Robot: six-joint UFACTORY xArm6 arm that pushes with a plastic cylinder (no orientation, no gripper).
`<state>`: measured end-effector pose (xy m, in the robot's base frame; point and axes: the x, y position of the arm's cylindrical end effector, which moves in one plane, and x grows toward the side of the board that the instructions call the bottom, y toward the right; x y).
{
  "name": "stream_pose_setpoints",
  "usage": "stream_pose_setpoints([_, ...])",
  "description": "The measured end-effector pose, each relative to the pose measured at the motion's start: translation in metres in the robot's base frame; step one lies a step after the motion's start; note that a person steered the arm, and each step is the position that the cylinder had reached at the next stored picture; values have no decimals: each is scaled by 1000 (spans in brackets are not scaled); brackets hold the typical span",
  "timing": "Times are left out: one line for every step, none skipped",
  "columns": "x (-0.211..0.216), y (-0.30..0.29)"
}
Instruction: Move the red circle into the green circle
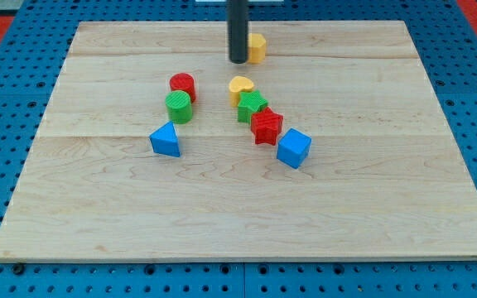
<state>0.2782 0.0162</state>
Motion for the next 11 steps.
stream_pose_setpoints([1,-17])
stream_pose_setpoints([13,-80])
stream_pose_setpoints([40,-101])
stream_pose_setpoints([50,-101])
stream_pose_setpoints([56,-105])
stream_pose_setpoints([56,-106])
stream_pose_setpoints([58,-106])
stream_pose_setpoints([65,-110])
stream_pose_setpoints([54,-120])
stream_pose_setpoints([54,-97])
stream_pose_setpoints([74,-92])
